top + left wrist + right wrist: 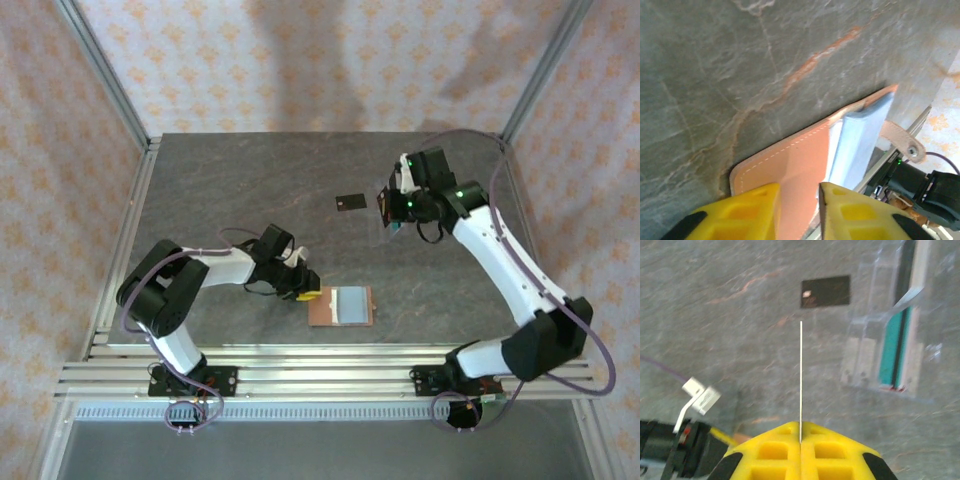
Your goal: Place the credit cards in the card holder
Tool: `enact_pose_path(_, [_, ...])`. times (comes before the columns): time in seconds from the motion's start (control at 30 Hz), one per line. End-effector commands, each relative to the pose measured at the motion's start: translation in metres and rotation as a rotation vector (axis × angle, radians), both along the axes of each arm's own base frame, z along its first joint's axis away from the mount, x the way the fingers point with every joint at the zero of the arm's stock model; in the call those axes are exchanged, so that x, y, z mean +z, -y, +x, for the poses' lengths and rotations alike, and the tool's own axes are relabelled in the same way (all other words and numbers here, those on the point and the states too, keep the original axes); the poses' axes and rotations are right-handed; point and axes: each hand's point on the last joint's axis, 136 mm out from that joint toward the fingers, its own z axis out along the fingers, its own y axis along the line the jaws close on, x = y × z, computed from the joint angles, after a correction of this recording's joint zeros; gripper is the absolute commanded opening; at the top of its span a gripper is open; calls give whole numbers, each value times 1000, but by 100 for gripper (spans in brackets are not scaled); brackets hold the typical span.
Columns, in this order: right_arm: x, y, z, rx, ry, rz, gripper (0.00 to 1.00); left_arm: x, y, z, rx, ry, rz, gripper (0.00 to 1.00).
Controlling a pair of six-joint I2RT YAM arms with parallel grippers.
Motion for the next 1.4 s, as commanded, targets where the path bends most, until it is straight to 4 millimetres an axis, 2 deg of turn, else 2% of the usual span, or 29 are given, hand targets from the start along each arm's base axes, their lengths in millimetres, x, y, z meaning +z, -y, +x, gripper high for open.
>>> enact_pose_path(0.0, [6, -20, -23, 44, -18, 165, 0, 36, 8, 13, 9, 88, -39, 34])
enact_pose_path(0.07, [4, -23, -37, 53, -33, 229, 0, 57, 10, 18, 17, 132, -66, 36])
enact_pose_path(0.17, [13, -29, -58, 78, -15, 342, 0, 93, 16, 26, 39, 200, -131, 39])
enact_pose_path(0.3, [29, -26, -75, 55, 38, 457, 0, 145, 21, 37, 111, 304, -262, 40])
enact_pose_path(0.43, [37, -35, -82, 50, 39, 610, 0, 192, 27, 45, 158, 363, -422, 43])
enact_pose_path(0.57, [39, -45, -82, 37, 17, 777, 0, 230, 37, 49, 185, 368, -642, 42])
enact_pose_path(0.67, [41, -49, -86, 54, 20, 816, 0, 255, 39, 51, 198, 363, -820, 42])
enact_pose_path(0.73, [45, -49, -89, 61, 29, 835, 0, 260, 38, 53, 213, 335, -900, 42])
enact_pose_path(0.87, [49, -47, -89, 49, 42, 850, 0, 254, 39, 58, 237, 308, -962, 45])
enact_pose_path(1.07, [46, -48, -85, 34, 33, 860, 0, 240, 49, 57, 224, 313, -855, 47])
enact_pose_path(1.37, [53, -55, -78, 45, 18, 899, 0, 240, 56, 45, 185, 311, -821, 49])
